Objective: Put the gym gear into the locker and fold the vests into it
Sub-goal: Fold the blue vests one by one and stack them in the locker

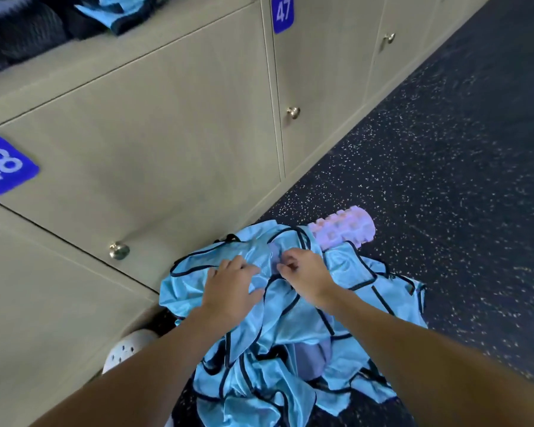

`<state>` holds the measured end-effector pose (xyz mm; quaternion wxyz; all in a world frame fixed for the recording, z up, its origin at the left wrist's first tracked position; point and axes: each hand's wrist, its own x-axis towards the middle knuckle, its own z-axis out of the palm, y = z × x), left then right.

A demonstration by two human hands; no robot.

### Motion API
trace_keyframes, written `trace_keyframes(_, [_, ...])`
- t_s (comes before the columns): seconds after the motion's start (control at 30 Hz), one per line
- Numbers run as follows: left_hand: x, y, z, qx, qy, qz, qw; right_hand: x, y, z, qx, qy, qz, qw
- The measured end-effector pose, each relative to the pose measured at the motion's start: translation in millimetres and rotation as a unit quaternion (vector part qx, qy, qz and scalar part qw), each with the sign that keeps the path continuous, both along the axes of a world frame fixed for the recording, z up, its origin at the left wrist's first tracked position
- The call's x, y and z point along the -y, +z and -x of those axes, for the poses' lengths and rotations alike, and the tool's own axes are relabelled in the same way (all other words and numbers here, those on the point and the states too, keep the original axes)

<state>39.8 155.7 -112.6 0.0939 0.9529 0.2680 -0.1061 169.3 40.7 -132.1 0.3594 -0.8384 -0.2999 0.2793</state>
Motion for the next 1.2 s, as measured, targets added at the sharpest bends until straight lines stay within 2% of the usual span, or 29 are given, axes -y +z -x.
trace_keyframes(0.2, [2, 0, 9, 0.008, 0.008, -0.015, 1.000, -19, 1, 5, -0.034, -0.017, 0.014, 0.999])
trace_keyframes(0.43, [-3, 29, 18, -0.002, 0.002, -0.022, 1.000, -12, 39, 0, 0.028, -0.002, -0.051, 0.998])
trace_keyframes(0.57, [-3, 75, 20, 0.068, 0.011, -0.001, 0.998, -6, 96, -3, 0.053, -0.003, -0.116, 0.992])
trace_keyframes(0.67, [0, 127, 14, 0.154, 0.020, 0.041, 0.987, -2, 155, 0, 0.095, 0.044, -0.158, 0.982])
trace_keyframes(0.77, [8, 187, 9, 0.257, 0.035, 0.114, 0.959, 7, 217, 12, 0.108, 0.081, -0.215, 0.967])
trace_keyframes(0.9, [25, 261, 11, 0.384, 0.004, 0.212, 0.899, 22, 298, 21, 0.186, 0.087, -0.281, 0.938])
trace_keyframes(1.0, [38, 309, 21, 0.475, -0.004, 0.269, 0.838, 36, 349, 29, 0.203, 0.072, -0.330, 0.919])
trace_keyframes(1.07, [45, 333, 29, 0.513, -0.007, 0.287, 0.809, 45, 369, 35, 0.206, 0.060, -0.354, 0.910])
trace_keyframes(1.13, [50, 346, 35, 0.531, -0.013, 0.286, 0.797, 52, 379, 41, 0.196, 0.056, -0.365, 0.908])
trace_keyframes(1.2, [52, 351, 39, 0.523, -0.012, 0.331, 0.786, 56, 381, 45, 0.184, 0.049, -0.370, 0.909])
